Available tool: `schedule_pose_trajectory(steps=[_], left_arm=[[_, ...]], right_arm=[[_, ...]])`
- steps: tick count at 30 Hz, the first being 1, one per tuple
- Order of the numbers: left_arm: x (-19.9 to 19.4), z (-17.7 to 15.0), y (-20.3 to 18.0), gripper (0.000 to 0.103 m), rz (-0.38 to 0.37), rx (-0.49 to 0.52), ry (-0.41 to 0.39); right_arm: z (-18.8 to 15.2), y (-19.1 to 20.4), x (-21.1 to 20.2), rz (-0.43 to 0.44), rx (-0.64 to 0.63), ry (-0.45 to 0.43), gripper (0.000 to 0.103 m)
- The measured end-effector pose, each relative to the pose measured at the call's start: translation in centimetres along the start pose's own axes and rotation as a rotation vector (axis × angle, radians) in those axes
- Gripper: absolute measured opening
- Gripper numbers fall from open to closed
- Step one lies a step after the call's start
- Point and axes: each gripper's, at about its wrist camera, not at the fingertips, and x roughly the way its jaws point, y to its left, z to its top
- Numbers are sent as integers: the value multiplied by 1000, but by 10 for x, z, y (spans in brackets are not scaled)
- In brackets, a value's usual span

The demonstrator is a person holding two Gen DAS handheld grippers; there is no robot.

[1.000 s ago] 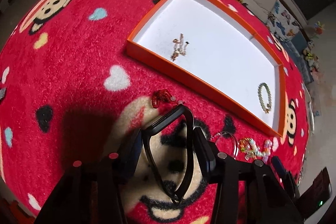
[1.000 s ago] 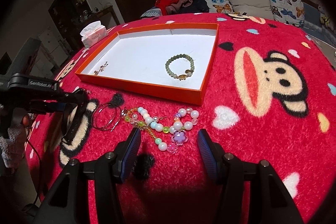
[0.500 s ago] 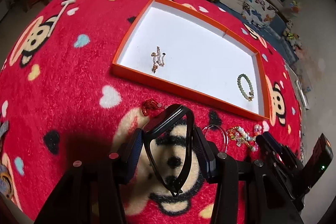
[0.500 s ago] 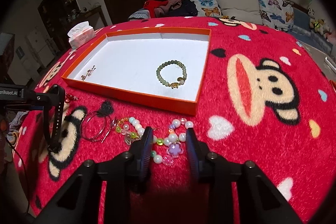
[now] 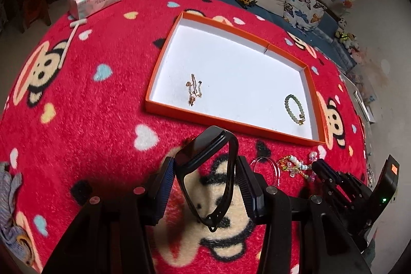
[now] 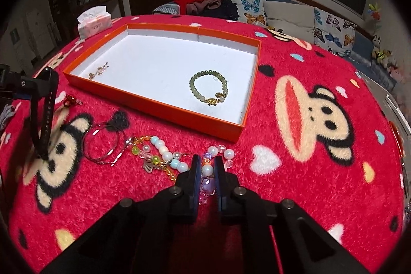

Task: Organize jewelry
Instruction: 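Lift the black strap with the left gripper while the right gripper grasps the white-and-pink beaded bracelet, then carry the black strap into the box and open the left gripper while the right gripper drops the bracelet inside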

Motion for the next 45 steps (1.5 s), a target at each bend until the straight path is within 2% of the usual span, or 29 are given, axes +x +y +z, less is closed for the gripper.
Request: schedule_pose_trajectory(steps=[8,14,20,24,28,38,45], left_arm=[[-27,22,-7,51,-8,54,-60],[-38,55,-14,51,-15,83,-89],[-32,94,-21,51,-17,112,-87],[-11,119,-26,51,-13,128,-65],[17,142,-28,51,-28,129,-43],[86,174,-40,51,3,164,9],[117,176,-40,56,33,170,37]], right_arm=[[27,-7,-42,113,78,-97,12],[61,-12,-67,188,119,-183,12],[92,-19,-75,182,122,-243,12],[109,-23,-68,171,126,-262,12],[120,-26,-54,164,124,-265,12],[124,-33,5,184,164,-188,12],[110,-39,37,112,162,-106,12]])
